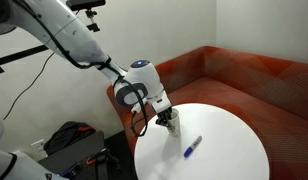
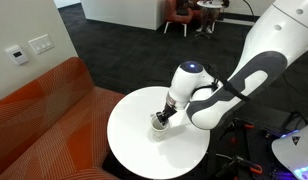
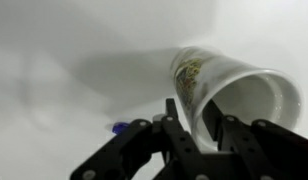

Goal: Slide the cup to the right

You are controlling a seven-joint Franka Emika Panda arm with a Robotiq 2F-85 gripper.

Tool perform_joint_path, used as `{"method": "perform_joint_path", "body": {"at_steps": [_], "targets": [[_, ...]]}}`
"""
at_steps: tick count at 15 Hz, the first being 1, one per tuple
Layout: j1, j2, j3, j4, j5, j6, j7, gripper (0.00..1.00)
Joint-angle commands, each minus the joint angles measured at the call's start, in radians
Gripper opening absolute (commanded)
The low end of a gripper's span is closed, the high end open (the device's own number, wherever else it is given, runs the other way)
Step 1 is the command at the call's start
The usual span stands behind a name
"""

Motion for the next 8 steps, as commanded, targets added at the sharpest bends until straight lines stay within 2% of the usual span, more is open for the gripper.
{"method": "perform_joint_path", "body": {"at_steps": [1, 2, 4, 6, 8], "targets": [[0.008, -0.096, -0.004, -0.093, 0.017, 0.059, 0.017, 0.51], [0.010, -0.114, -0.006, -0.107, 0.016, 0.069, 0.018, 0.53], [0.010, -0.152, -0.004, -0.136, 0.016, 0.078, 0.018, 0.47], [0.010, -0.195, -0.001, -0.166, 0.011, 0.080, 0.020, 0.54], [0.021, -0.248, -0.011, -0.206, -0.008, 0.095, 0.035, 0.74]]}}
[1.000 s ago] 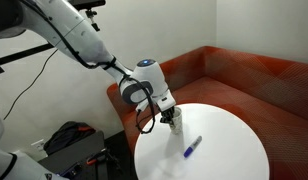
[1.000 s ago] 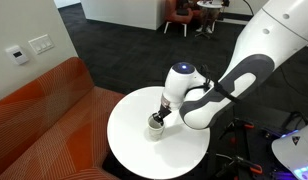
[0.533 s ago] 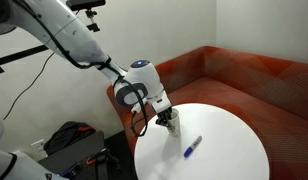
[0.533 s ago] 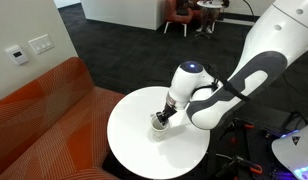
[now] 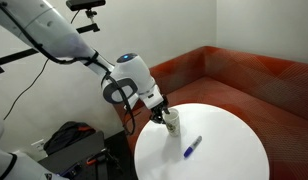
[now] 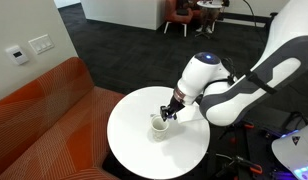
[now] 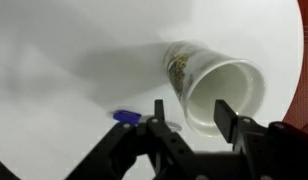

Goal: Slide the cup to the right

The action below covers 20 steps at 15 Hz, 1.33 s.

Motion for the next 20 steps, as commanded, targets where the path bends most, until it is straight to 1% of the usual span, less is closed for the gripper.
{"method": "perform_joint_path", "body": {"at_steps": [1, 2, 3, 5, 9, 11, 12, 14, 15, 18, 19, 20], "targets": [[0.027, -0.131, -0.016, -0.109, -0.020, 0.052, 0.044, 0.81], [0.044, -0.162, -0.030, -0.131, -0.027, 0.062, 0.048, 0.93], [0.054, -0.195, -0.038, -0.154, -0.045, 0.072, 0.057, 0.99], [0.057, -0.264, -0.041, -0.195, -0.079, 0.071, 0.037, 1.00], [0.033, -0.413, -0.025, -0.260, -0.137, 0.020, -0.021, 1.00], [0.041, -0.495, -0.031, -0.288, -0.124, -0.020, -0.076, 1.00], [-0.029, -0.534, 0.050, -0.298, -0.061, -0.047, -0.149, 1.00], [-0.043, -0.613, 0.066, -0.309, -0.023, -0.117, -0.217, 1.00], [-0.065, -0.642, 0.085, -0.308, -0.019, -0.152, -0.235, 1.00], [-0.143, -0.706, 0.152, -0.289, -0.039, -0.273, -0.225, 1.00], [-0.130, -0.642, 0.151, -0.276, -0.002, -0.208, -0.238, 1.00], [-0.146, -0.666, 0.164, -0.276, -0.006, -0.238, -0.235, 1.00]]}}
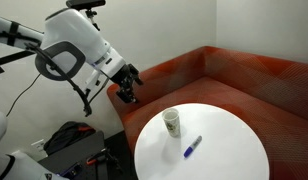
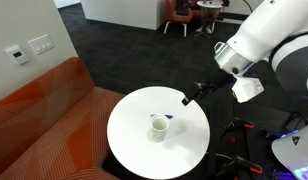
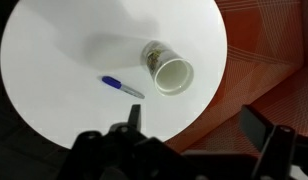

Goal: Slide the cup to the right

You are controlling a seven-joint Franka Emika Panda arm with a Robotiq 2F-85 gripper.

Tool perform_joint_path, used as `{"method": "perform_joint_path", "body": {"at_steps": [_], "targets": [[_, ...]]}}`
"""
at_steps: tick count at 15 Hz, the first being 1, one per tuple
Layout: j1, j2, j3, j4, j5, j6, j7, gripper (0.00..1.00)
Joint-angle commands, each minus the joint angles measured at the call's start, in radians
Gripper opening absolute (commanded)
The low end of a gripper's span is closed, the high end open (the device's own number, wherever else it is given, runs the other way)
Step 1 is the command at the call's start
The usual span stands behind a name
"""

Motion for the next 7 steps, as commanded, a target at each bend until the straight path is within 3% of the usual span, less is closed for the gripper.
{"method": "perform_joint_path", "body": {"at_steps": [1, 7], "targets": [[-0.043, -0.015, 0.046, 0.001, 0.036, -0.018, -0.027, 1.00], [-0.047, -0.022, 0.048, -0.001, 0.035, -0.024, -0.026, 1.00]]}}
